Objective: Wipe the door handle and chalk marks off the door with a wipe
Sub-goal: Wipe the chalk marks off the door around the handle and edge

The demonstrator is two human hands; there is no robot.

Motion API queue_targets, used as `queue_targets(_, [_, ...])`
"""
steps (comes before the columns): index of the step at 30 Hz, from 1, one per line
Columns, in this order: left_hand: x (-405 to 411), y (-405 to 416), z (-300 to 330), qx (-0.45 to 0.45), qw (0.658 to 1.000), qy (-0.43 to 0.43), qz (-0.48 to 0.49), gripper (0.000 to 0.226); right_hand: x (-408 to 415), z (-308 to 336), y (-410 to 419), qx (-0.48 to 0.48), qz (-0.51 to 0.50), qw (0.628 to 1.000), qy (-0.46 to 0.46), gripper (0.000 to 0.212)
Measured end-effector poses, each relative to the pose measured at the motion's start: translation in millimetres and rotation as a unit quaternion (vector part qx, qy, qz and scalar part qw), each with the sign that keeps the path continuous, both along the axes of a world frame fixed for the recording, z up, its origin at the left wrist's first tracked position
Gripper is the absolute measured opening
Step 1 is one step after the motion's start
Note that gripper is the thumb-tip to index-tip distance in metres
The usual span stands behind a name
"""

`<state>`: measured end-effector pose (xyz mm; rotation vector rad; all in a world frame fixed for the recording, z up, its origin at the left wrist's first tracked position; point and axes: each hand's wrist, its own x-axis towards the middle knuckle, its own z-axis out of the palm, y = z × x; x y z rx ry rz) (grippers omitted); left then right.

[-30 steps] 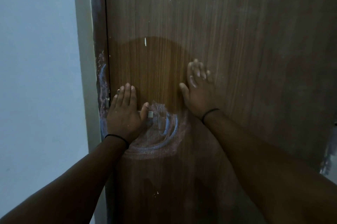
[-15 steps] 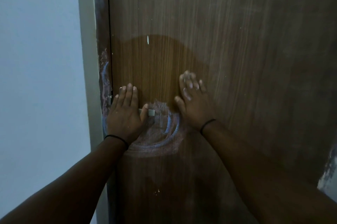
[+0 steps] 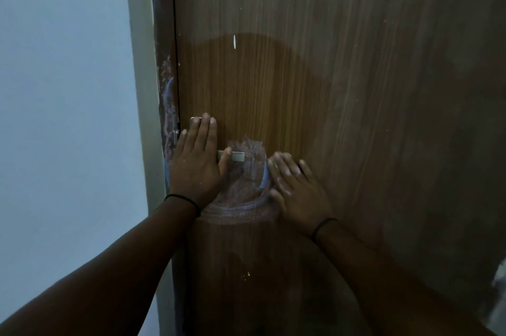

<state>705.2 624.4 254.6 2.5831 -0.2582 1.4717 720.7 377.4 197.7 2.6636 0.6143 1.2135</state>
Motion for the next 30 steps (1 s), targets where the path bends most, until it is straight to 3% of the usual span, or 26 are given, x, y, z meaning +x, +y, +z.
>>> queue_targets(5, [-7.8,-3.3,-17.7,0.006,1.000,-0.002,-0.005,0.067,-1.8,28.0,-21.4,0.092,-0.021,0.995,-0.037,0.058])
queue_targets(7, [-13.0,-7.1,-33.4,-0.001,1.000,-0.004,-0.010,0.067,-0.9,42.8,0.7,0.124,0.023,0.991,-0.036,0.053])
queue_targets(11, [-20.0,-10.3,-47.2,0.002,1.000,-0.007,-0.012,0.067,-6.7,24.4,-2.3,0.009,0.181,0.982,-0.043,0.038])
queue_targets(14, [-24.7,-5.1,-54.9,0.015,0.999,-0.010,-0.028,0.068,-6.3,31.8,-14.6,0.136,0.177,0.975,-0.016,0.021])
queue_targets(15, [-26.6,-2.8,-61.1,0.019,0.999,-0.010,-0.034,0.069,-3.4,40.8,-12.1,0.180,0.176,0.967,-0.026,0.011])
queue_targets(17, [-31.3,0.0,-78.1,0.029,0.998,-0.004,-0.049,0.072,-2.4,66.6,4.5,0.238,0.183,0.951,-0.069,0.011])
queue_targets(20, [-36.2,-3.2,-99.6,0.053,0.997,0.009,-0.060,0.066,1.2,96.1,38.2,0.168,0.167,0.959,-0.152,0.015])
queue_targets(26, [-31.3,-4.7,-96.1,0.031,0.997,0.050,-0.052,0.051,-1.5,52.3,54.9,0.113,0.178,0.977,-0.024,0.015])
queue_targets(30, [-26.9,4.9,-84.6,0.028,0.997,0.067,-0.040,0.055,-1.4,65.4,36.0,0.155,0.176,0.969,-0.071,0.009])
